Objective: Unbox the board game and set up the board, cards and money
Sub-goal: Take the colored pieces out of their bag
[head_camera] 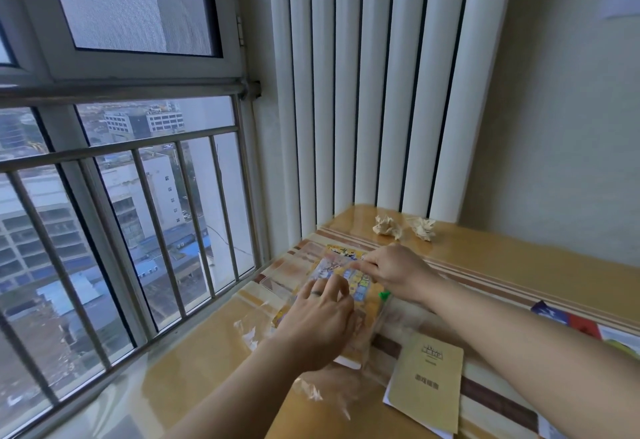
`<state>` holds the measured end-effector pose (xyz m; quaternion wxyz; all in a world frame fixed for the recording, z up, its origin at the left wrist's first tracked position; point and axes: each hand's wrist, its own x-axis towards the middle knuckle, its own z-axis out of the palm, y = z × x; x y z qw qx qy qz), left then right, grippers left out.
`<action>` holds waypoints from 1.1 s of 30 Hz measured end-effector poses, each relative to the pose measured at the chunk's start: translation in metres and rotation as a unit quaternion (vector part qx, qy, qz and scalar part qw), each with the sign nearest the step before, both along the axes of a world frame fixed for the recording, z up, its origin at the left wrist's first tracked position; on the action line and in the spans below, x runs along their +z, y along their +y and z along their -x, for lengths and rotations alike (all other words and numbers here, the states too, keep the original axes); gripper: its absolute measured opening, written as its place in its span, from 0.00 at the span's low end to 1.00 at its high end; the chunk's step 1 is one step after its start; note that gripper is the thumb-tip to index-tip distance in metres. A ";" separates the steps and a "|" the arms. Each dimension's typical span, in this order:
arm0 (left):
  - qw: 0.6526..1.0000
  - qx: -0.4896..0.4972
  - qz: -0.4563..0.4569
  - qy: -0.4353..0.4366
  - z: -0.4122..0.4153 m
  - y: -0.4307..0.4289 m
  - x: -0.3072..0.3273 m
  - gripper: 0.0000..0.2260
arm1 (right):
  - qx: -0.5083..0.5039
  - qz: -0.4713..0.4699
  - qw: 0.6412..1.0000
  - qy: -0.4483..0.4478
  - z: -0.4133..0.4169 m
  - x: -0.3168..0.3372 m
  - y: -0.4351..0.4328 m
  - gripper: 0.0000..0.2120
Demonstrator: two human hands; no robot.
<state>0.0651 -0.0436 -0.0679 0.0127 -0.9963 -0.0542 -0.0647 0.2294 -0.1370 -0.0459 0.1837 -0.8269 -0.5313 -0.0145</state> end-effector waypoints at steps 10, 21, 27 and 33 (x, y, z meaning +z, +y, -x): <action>1.000 0.003 0.001 -0.004 -0.001 0.001 -0.002 0.22 | 0.063 0.214 0.949 -0.221 0.019 0.013 -0.007 0.22; 1.000 -0.007 -0.002 -0.011 -0.003 0.002 -0.005 0.21 | 0.054 0.172 0.963 -0.202 0.016 0.005 -0.008 0.24; 0.999 0.005 -0.014 -0.042 -0.003 0.003 -0.007 0.19 | -0.046 -0.121 0.989 0.065 0.015 0.007 -0.013 0.28; 0.949 -0.007 0.133 -0.286 0.010 -0.026 0.018 0.14 | -0.069 -0.270 0.912 0.301 0.059 0.060 -0.072 0.27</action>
